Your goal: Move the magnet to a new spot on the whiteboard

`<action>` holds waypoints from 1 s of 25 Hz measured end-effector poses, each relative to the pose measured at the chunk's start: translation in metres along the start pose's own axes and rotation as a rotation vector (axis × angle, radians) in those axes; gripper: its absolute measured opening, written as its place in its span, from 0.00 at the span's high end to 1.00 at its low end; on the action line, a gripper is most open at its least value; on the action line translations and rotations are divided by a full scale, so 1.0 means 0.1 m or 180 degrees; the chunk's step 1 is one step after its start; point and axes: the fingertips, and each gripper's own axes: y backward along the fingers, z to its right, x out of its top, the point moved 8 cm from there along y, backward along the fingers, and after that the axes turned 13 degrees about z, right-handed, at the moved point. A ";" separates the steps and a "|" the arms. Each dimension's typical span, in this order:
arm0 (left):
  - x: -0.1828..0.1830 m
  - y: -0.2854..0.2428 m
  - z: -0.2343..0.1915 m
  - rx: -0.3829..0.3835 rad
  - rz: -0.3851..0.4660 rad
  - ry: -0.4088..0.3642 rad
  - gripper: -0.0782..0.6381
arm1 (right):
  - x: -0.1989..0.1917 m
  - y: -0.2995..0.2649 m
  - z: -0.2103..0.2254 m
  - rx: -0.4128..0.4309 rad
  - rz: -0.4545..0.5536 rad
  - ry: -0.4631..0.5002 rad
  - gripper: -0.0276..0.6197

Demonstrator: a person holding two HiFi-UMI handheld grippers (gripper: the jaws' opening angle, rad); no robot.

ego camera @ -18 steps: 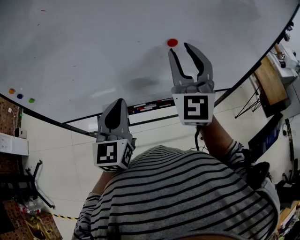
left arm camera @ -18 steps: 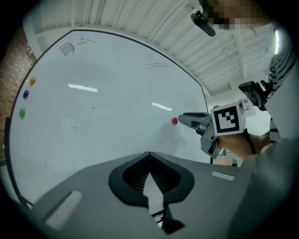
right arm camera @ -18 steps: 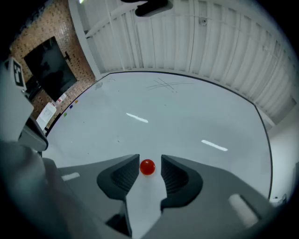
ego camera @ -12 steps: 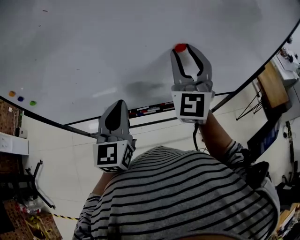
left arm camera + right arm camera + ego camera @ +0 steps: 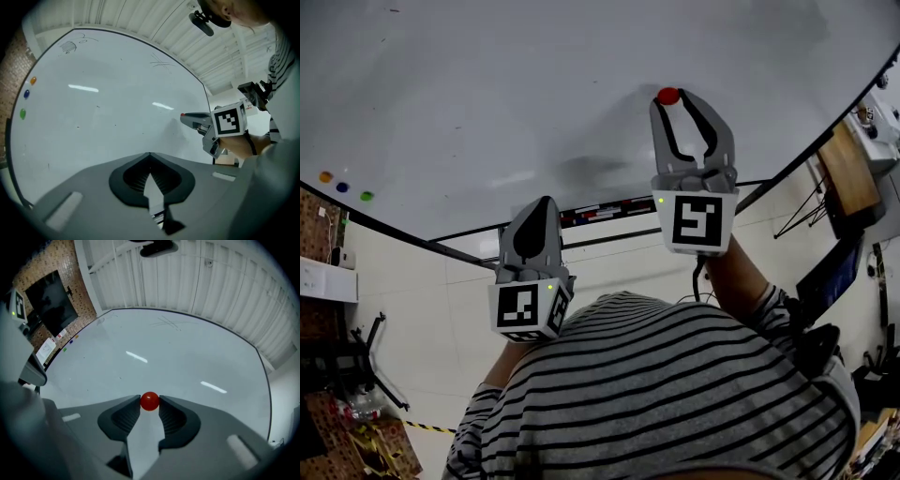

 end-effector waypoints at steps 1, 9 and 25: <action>0.01 0.02 0.02 0.0004 0.0022 -0.0021 0.87 | 0.07 0.07 0.01 -0.0010 0.0040 -0.0085 0.77; 0.12 0.20 0.44 0.0014 0.0177 -0.0105 0.87 | 0.38 0.90 0.16 0.0184 -0.0089 -0.0914 0.77; 0.18 1.08 1.78 -0.0134 0.0229 -0.0056 0.87 | 0.75 2.38 0.41 0.0466 -0.0407 -0.1387 0.77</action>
